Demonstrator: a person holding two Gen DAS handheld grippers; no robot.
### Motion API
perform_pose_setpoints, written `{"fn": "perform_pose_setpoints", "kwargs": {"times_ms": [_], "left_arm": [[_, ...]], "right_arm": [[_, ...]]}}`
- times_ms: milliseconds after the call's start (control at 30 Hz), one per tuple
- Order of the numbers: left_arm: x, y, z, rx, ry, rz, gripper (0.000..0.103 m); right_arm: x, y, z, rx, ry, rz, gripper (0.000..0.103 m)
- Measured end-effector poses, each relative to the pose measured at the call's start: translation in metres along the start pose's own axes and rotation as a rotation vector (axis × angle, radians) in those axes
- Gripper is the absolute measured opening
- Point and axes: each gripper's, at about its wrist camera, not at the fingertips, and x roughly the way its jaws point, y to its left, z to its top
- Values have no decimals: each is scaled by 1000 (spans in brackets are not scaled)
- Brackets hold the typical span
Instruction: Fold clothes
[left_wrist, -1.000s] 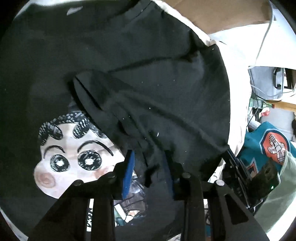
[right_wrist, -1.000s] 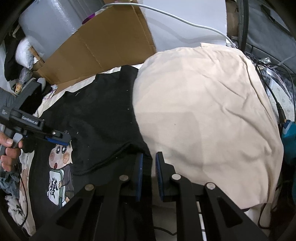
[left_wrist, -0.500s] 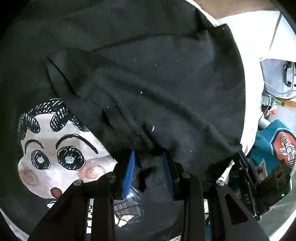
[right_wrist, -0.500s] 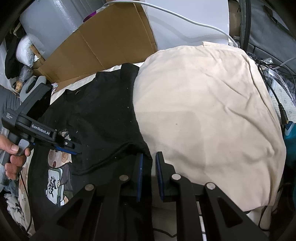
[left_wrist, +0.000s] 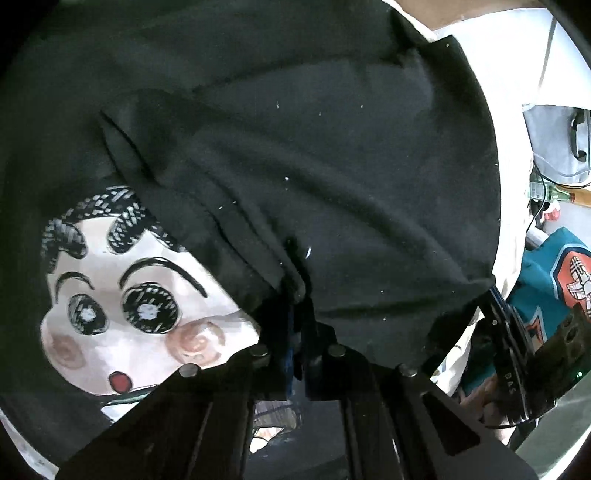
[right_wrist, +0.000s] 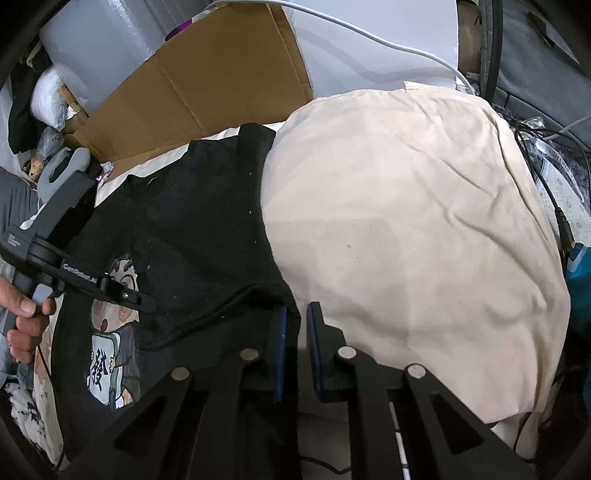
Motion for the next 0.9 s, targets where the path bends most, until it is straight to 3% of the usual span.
{"fn": "perform_pose_setpoints", "kwargs": {"times_ms": [600,900], "left_arm": [[-15,-2,-19,-29,-29,-6,2],[5,-4,-25,-27,3,-24,2]], "right_arm": [[1,-4,-2,11,-5,15,8],[1,-3,-2,2,-6,15,8]]}}
